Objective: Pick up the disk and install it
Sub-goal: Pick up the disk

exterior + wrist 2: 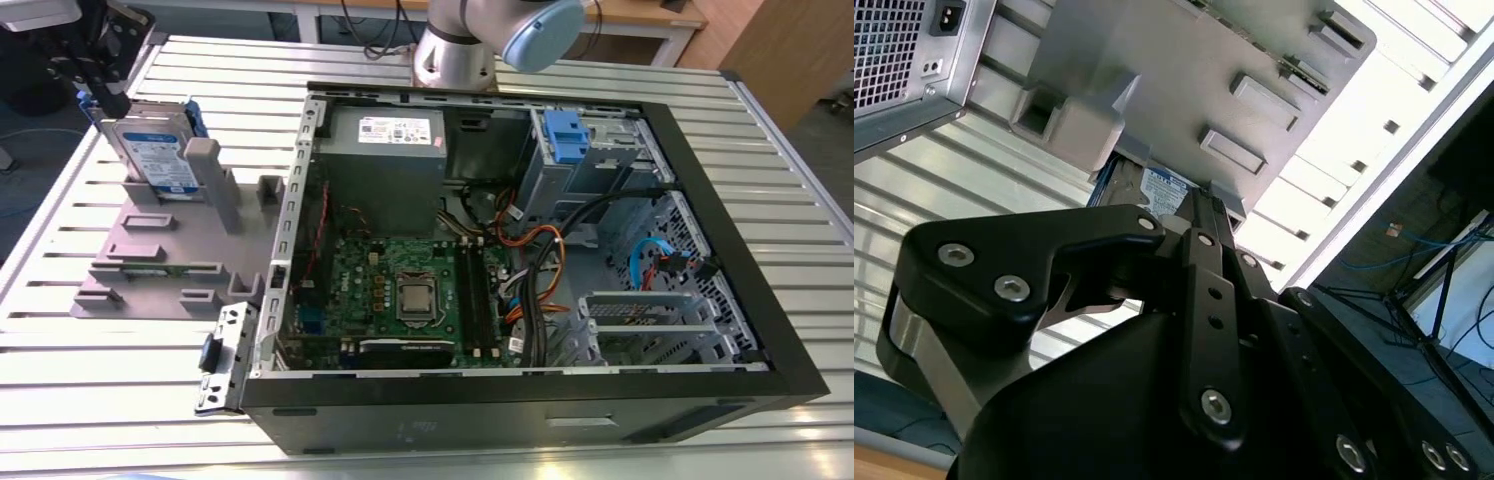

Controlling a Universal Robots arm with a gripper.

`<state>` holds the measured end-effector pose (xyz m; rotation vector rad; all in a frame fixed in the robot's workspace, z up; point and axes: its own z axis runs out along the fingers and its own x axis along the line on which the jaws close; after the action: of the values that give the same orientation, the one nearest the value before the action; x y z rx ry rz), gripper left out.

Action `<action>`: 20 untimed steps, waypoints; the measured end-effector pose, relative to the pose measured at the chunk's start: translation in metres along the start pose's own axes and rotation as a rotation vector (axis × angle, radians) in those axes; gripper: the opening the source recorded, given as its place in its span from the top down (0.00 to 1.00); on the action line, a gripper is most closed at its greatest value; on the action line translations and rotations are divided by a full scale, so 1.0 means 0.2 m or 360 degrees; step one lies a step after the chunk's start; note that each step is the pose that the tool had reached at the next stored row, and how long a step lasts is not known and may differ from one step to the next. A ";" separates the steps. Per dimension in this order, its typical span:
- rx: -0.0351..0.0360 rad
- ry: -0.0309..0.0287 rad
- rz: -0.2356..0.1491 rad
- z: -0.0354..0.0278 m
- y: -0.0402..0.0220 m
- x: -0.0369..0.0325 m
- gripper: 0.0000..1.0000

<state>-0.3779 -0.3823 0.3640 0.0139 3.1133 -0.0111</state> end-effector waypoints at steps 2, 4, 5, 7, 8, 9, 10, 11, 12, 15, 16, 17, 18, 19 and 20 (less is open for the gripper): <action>0.0000 -0.00001 -0.0009 0.000 0.000 0.000 0.89; -0.0001 -0.00002 -0.0018 0.000 0.000 0.000 0.89; -0.0001 -0.00002 -0.0022 0.000 0.000 0.000 0.89; -0.0001 -0.00002 -0.0029 0.000 0.000 0.000 0.89; -0.0001 -0.00003 -0.0033 0.000 0.000 0.000 0.89; -0.0001 -0.00003 -0.0037 0.000 0.000 0.000 0.89; -0.0001 -0.00004 -0.0041 0.000 0.000 0.000 0.89; -0.0001 -0.00004 -0.0044 0.000 0.000 0.000 0.89; -0.0001 -0.00004 -0.0048 0.000 0.000 0.000 0.89; -0.0002 -0.00004 -0.0058 0.000 0.000 0.000 0.89; -0.0002 -0.00005 -0.0061 0.000 0.000 0.000 0.89; -0.0002 -0.00005 -0.0065 0.000 0.000 0.000 0.89; -0.0002 -0.00005 -0.0068 0.000 0.000 0.000 0.89; -0.0002 -0.00005 -0.0071 0.000 0.000 0.000 0.89; -0.0002 -0.00006 -0.0075 0.000 0.000 0.000 0.89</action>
<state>-0.3779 -0.3823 0.3640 -0.0592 3.1125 -0.0100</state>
